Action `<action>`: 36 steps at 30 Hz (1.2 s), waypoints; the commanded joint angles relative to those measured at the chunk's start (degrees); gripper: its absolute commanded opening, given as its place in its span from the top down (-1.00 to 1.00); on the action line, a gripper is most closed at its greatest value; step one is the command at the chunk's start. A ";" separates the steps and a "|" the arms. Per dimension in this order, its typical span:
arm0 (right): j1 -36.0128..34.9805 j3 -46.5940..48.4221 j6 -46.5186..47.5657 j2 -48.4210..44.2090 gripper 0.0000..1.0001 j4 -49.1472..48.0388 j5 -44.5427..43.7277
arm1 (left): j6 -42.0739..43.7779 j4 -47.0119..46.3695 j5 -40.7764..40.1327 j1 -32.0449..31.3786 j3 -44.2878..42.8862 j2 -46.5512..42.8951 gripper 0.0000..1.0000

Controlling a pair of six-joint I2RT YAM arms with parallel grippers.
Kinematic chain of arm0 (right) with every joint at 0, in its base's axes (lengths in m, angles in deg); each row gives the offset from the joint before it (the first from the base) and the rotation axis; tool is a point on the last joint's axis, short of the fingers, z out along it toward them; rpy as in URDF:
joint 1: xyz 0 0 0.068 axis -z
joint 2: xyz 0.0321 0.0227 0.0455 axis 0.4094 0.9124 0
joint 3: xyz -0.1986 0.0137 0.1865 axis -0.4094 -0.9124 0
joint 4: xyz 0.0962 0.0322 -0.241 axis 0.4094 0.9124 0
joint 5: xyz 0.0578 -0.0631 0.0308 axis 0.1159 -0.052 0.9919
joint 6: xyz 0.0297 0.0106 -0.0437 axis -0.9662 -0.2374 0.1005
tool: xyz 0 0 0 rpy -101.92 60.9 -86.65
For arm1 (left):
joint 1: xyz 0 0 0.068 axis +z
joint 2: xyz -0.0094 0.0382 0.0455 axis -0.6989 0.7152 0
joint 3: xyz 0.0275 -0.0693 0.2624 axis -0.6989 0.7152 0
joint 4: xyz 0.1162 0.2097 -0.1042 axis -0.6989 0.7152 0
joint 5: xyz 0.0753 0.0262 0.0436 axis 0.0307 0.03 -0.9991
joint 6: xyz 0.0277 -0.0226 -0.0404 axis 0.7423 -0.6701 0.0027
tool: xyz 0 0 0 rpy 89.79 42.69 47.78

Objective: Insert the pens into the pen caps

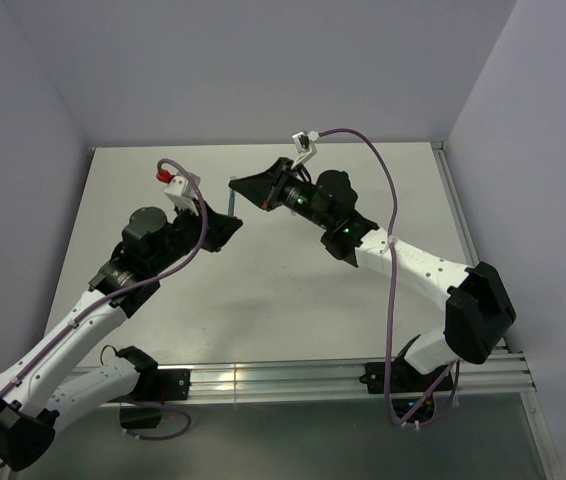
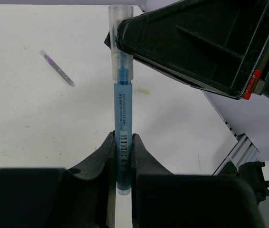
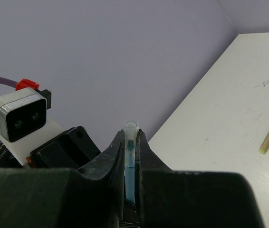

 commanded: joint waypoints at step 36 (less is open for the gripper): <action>-6.78 -11.54 7.19 -8.11 1.00 -7.59 1.66 | -0.51 -14.80 9.75 1.33 6.17 -13.18 0.99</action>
